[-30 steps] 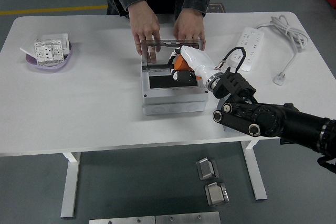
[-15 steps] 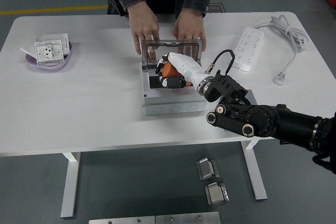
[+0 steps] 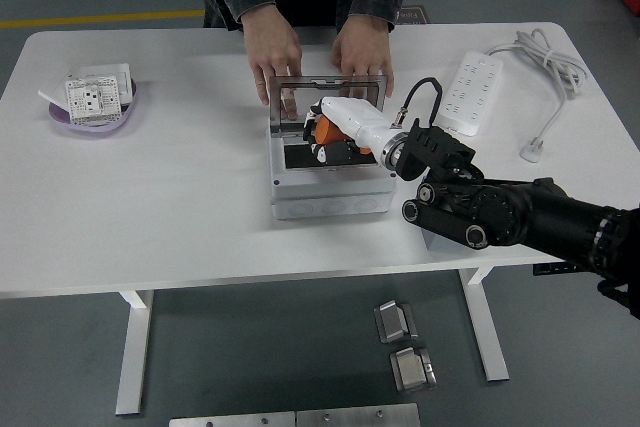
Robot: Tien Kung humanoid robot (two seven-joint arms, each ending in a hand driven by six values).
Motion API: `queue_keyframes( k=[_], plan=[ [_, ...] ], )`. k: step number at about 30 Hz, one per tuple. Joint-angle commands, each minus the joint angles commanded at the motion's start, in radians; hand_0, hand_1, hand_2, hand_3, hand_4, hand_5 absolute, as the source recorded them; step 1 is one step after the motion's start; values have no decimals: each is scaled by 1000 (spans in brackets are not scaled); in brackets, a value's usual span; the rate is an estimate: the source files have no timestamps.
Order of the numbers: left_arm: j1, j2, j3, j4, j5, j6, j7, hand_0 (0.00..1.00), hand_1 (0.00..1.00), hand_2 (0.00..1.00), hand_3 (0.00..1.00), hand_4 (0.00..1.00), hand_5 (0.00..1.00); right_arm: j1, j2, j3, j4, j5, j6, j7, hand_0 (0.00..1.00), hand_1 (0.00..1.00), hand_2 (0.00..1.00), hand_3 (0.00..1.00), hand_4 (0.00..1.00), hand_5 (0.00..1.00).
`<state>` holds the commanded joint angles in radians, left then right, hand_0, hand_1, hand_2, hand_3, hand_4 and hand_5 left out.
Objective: Pick up the cylinder from the cube,place it in the box,flap close box
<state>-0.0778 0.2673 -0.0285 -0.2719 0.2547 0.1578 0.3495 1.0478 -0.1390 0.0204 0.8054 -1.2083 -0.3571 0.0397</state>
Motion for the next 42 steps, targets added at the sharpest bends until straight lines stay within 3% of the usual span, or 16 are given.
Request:
queue_keyframes(
  k=[1,6,7,20,28,35,40,42],
  plan=[
    [0,0,1,0,0,0,0,692,679,608,626,544,375,1,0,-1,0,2,-1,3,679,653,703,874,710,203],
    [-3,0,3,0,-2,0,-1,692,679,608,626,544,375,3,1,-3,-2,23,-21,34,679,653,703,874,710,203],
    [-4,0,3,0,-1,0,-1,692,677,604,625,542,373,3,1,-3,-3,26,-25,38,771,724,757,955,825,201],
    [-3,-3,7,1,-3,2,-3,691,676,602,623,540,373,-6,-7,-3,1,49,-41,53,798,741,756,923,842,225],
    [15,-9,5,3,-11,2,-2,691,675,601,622,538,370,-59,-107,98,156,29,-29,30,803,739,749,910,854,253],
    [24,-13,0,4,-11,2,-2,688,674,599,623,534,366,-73,-207,213,321,-45,52,-50,796,728,746,901,865,270],
    [25,-13,-1,4,-11,1,-2,688,673,597,622,532,365,-58,-246,282,428,-67,97,-90,784,713,744,900,872,292],
    [24,-12,2,4,-12,1,-2,688,673,597,622,532,365,-46,-247,293,439,-57,103,-91,784,713,744,900,872,292]
  ],
)
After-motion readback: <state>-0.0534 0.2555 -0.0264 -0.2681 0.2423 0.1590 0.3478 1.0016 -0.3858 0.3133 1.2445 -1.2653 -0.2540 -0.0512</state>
